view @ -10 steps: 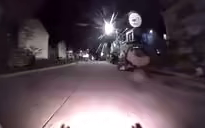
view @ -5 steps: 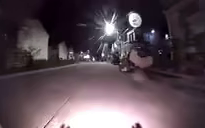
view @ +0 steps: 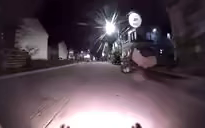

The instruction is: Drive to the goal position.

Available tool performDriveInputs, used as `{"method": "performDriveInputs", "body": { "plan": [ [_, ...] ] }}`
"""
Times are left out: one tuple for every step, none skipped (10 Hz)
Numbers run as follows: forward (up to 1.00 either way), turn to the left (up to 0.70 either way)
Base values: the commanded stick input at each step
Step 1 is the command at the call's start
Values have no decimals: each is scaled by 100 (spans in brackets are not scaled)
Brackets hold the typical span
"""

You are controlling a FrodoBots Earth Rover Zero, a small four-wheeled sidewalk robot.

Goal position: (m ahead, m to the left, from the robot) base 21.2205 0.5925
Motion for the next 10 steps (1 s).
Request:
{"method": "performDriveInputs", "body": {
  "plan": [
    [70,0],
    [70,0],
    [70,0],
    [70,0],
    [70,0],
    [70,0],
    [70,0],
    [70,0],
    [70,0],
    [70,0]
  ]
}}
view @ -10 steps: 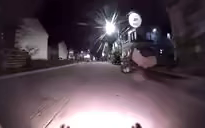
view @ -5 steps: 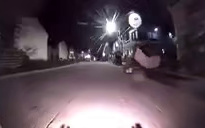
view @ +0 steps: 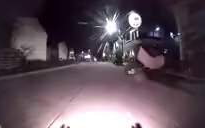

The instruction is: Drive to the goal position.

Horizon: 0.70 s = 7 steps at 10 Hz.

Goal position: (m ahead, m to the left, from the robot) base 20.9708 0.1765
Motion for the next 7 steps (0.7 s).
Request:
{"method": "performDriveInputs", "body": {
  "plan": [
    [70,0],
    [70,0],
    [70,0],
    [70,0],
    [70,0],
    [70,0],
    [70,0]
  ]
}}
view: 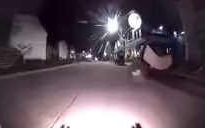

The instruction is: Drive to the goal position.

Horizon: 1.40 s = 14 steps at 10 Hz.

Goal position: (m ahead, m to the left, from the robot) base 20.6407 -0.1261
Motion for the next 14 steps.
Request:
{"method": "performDriveInputs", "body": {
  "plan": [
    [70,0],
    [70,0],
    [70,0],
    [70,0],
    [70,0],
    [70,0],
    [70,0],
    [70,0],
    [70,0],
    [70,0],
    [70,0],
    [70,0],
    [70,0],
    [70,0]
  ]
}}
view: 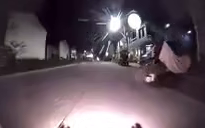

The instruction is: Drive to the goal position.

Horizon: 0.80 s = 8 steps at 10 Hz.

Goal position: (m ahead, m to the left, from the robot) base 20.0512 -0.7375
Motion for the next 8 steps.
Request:
{"method": "performDriveInputs", "body": {
  "plan": [
    [70,0],
    [70,0],
    [70,0],
    [70,-6],
    [70,-27],
    [70,-35],
    [70,-13],
    [70,0]
  ]
}}
